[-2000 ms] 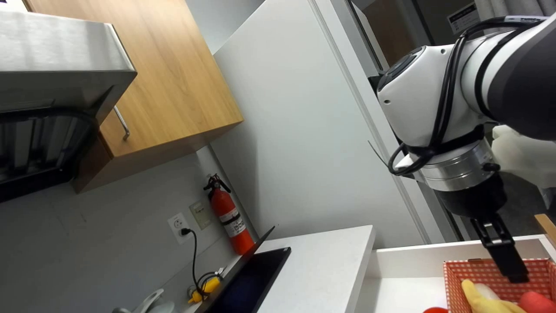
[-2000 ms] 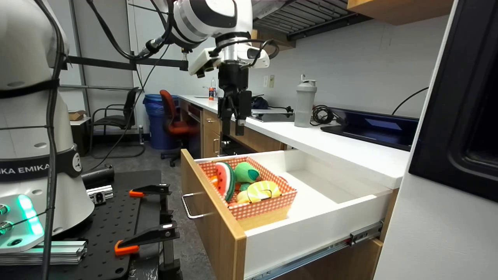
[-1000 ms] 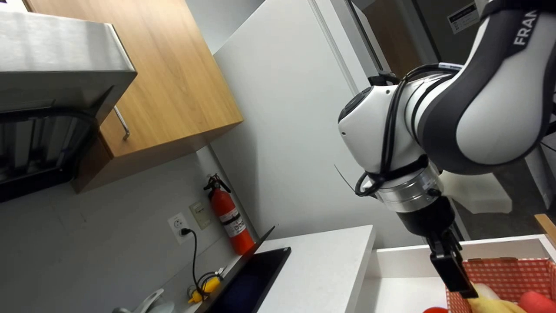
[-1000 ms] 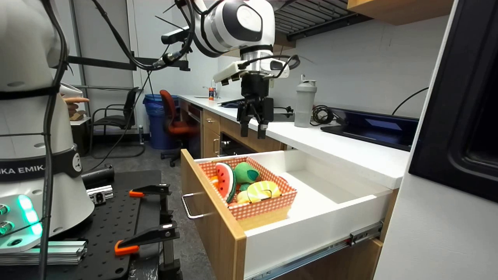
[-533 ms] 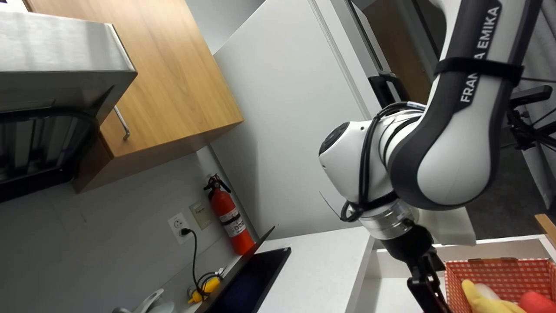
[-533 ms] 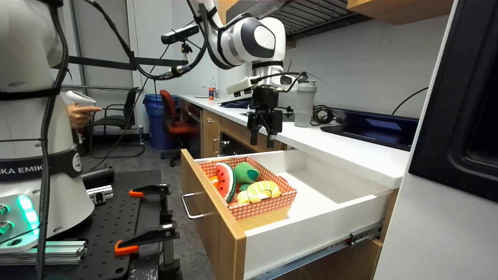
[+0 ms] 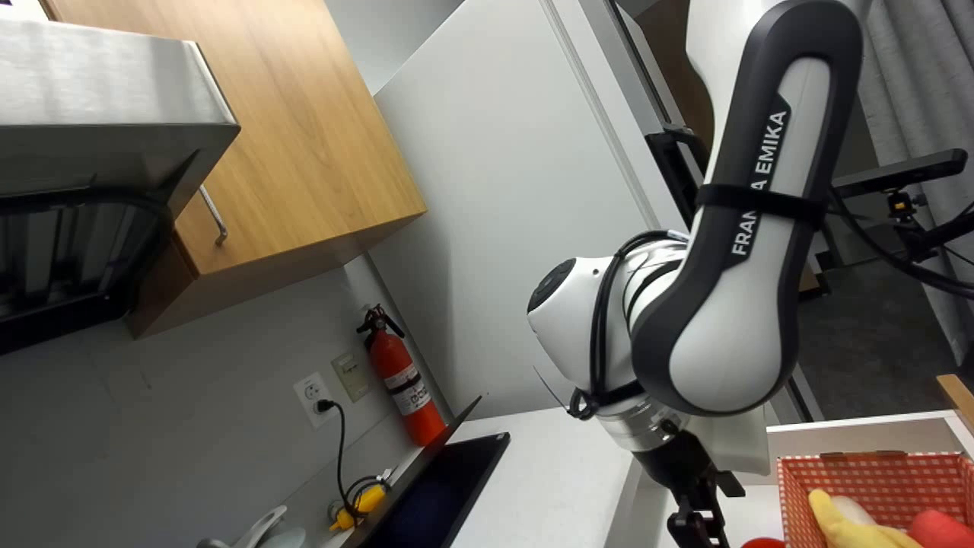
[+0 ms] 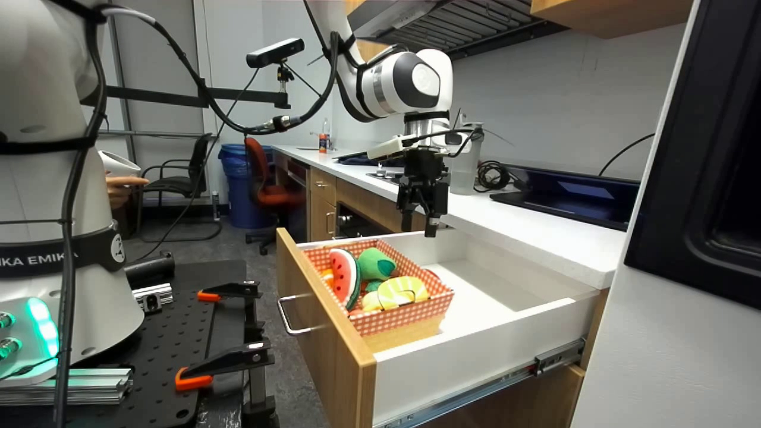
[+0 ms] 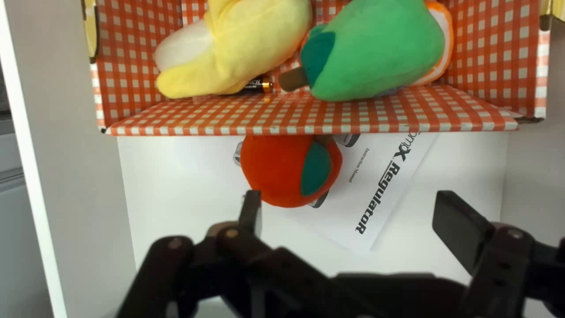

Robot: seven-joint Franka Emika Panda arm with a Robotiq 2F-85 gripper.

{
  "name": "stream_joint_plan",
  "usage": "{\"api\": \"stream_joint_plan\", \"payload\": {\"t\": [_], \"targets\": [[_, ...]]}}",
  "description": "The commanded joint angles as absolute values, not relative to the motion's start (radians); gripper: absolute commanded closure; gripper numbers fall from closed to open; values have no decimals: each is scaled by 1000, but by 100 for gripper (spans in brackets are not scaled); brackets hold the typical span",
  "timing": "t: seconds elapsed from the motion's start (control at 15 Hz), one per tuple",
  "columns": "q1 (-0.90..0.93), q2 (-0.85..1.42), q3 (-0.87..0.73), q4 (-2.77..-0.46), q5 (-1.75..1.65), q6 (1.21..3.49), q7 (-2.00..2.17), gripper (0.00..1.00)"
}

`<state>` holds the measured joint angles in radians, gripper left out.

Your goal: Pick up the two plush toys from the drawer, put them in the toy basket and close the top drawer.

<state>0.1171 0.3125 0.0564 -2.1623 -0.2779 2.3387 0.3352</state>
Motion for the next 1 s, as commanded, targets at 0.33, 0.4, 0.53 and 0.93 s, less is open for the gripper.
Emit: {"api": "stream_joint_plan", "payload": {"t": [0.33, 0.4, 0.53, 0.93], "targets": [[184, 377, -5, -2075, -307, 2299, 408, 1], [187, 380, -9, -2072, -308, 2297, 410, 1], [194, 382, -16, -2068, -314, 2294, 411, 1], [177, 369, -4, -2099, -278, 2329, 370, 0]]}}
